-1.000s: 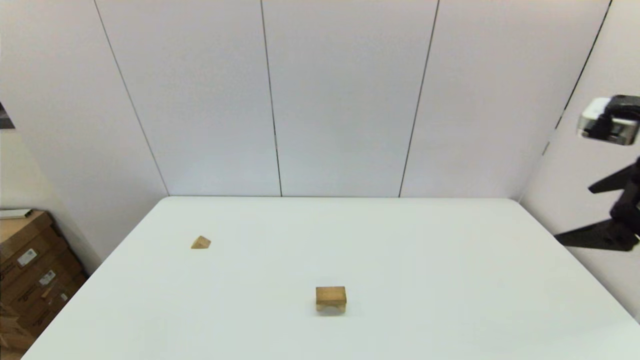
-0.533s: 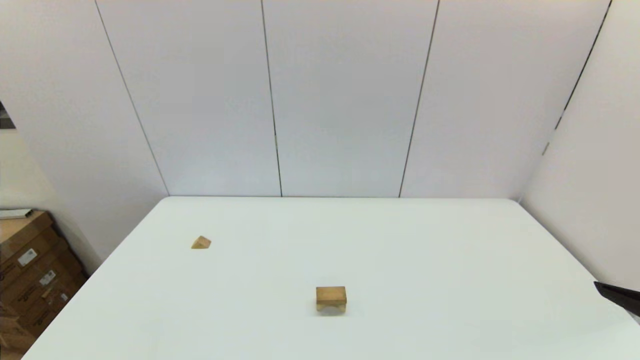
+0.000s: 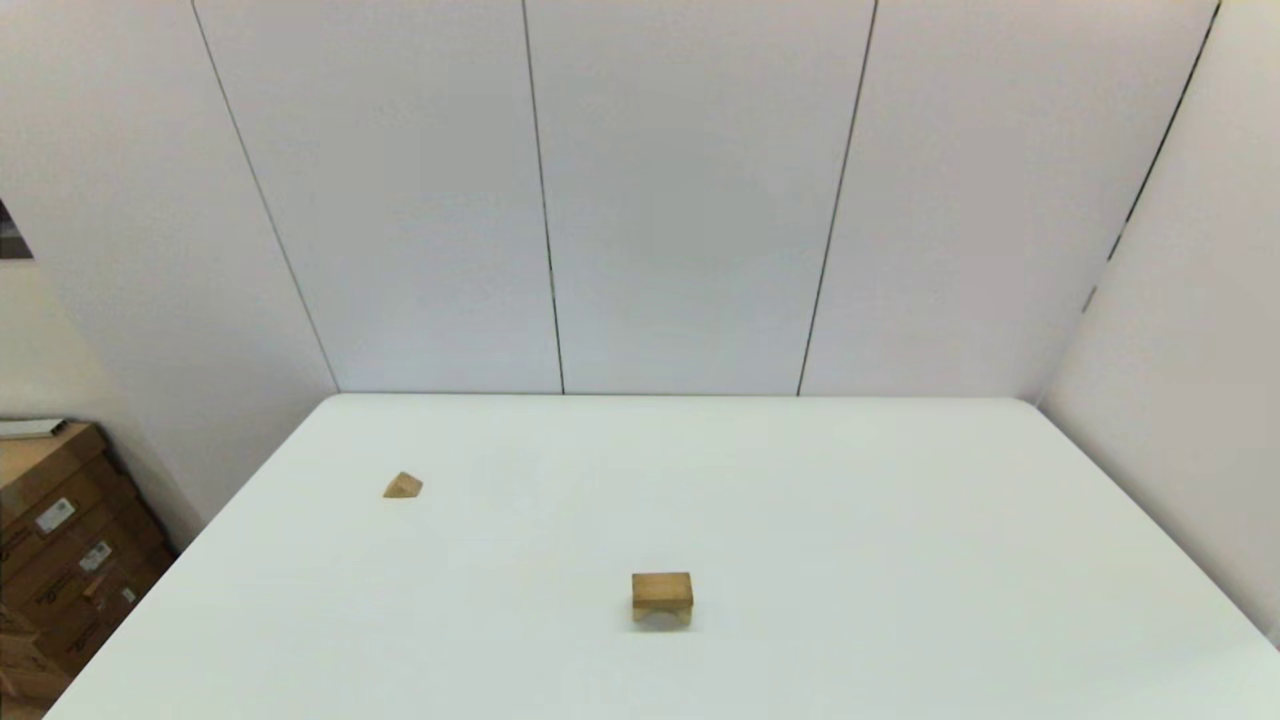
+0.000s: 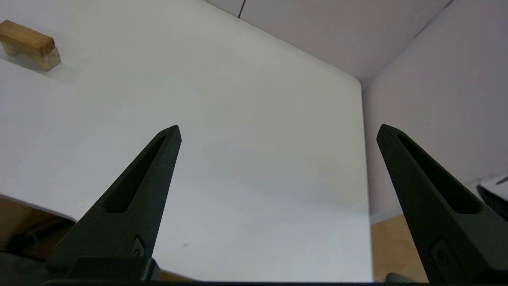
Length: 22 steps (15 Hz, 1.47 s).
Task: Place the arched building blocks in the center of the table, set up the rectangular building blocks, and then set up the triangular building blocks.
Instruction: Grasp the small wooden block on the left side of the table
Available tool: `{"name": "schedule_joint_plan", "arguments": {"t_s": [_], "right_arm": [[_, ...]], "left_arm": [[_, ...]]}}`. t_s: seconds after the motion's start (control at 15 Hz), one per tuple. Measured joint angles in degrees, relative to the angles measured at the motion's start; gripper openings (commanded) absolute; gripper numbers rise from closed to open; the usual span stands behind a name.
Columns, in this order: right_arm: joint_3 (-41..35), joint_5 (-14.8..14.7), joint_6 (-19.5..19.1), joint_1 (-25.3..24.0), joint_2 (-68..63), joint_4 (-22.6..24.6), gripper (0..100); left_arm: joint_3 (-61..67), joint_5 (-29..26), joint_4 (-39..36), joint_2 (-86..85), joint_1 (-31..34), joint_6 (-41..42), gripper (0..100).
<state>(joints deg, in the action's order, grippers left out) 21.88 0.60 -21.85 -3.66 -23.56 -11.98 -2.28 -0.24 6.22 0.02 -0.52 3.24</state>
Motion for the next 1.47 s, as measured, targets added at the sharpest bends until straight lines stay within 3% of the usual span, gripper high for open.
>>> {"name": "schedule_joint_plan", "arguments": {"t_s": [0.13, 0.4, 0.6, 0.8, 0.93, 1.33, 1.47], "right_arm": [[-5.7, 0.1, 1.9, 0.8, 5.1, 2.5, 100], [-15.9, 0.6, 4.3, 2.5, 11.8, 14.1, 100], [-20.4, 0.6, 8.8, 3.1, 16.2, 18.3, 100], [-21.7, 0.8, 12.5, 3.3, 20.5, 16.5, 100], [-21.9, 1.0, 15.3, 3.4, 22.4, 12.1, 100], [-21.9, 1.3, 17.2, 3.4, 23.7, 11.6, 100], [-21.9, 1.1, 19.5, 3.4, 23.7, 11.6, 100]], "left_arm": [[0.0, 0.0, 0.0, 0.0, 0.0, 0.0, 100], [0.0, 0.0, 0.0, 0.0, 0.0, 0.0, 100], [0.0, 0.0, 0.0, 0.0, 0.0, 0.0, 100], [0.0, 0.0, 0.0, 0.0, 0.0, 0.0, 100], [0.0, 0.0, 0.0, 0.0, 0.0, 0.0, 100], [0.0, 0.0, 0.0, 0.0, 0.0, 0.0, 100], [0.0, 0.0, 0.0, 0.0, 0.0, 0.0, 100]]}}
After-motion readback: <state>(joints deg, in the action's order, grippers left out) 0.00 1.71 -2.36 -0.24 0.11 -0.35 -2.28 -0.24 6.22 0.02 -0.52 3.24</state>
